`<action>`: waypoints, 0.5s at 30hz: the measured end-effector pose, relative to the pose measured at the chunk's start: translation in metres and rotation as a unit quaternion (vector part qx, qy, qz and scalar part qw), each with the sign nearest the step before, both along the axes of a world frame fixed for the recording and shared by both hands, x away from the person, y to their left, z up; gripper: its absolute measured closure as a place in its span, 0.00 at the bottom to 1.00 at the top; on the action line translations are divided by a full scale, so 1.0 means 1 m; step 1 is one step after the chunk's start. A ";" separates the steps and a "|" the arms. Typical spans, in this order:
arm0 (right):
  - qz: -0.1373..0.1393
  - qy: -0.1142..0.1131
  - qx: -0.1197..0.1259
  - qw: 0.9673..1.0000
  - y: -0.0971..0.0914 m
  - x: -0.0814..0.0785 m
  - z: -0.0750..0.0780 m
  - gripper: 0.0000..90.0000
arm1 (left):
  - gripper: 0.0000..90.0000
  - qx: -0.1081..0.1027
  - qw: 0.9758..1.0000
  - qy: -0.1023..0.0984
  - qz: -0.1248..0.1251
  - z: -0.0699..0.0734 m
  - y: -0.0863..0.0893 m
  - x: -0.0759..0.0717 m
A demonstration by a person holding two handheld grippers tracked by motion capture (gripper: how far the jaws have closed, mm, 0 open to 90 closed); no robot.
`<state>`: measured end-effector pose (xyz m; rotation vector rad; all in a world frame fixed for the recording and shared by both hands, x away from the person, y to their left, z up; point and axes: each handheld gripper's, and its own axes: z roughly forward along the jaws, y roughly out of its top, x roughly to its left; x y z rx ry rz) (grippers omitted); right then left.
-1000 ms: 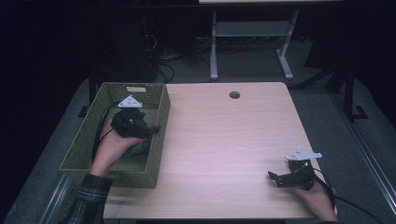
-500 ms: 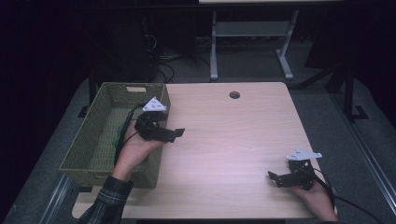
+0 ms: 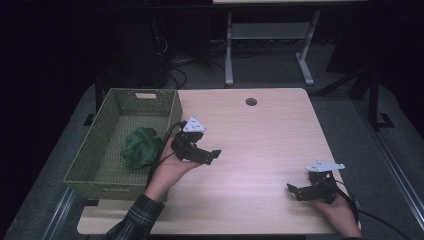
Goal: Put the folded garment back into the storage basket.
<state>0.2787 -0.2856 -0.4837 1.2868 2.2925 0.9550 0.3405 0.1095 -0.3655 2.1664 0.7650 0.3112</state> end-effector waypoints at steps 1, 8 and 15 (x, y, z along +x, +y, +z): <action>0.000 0.000 0.000 1.000 0.000 0.000 0.000 0.00 | 0.15 0.001 1.000 0.001 -0.002 -0.003 -0.002 -0.001; 0.000 0.000 0.000 1.000 0.000 0.000 0.000 0.00 | 0.15 0.016 1.000 0.006 -0.009 -0.034 -0.017 -0.005; 0.000 0.000 0.000 1.000 0.000 0.000 0.000 0.00 | 0.15 0.032 0.999 0.015 -0.009 -0.058 -0.021 -0.004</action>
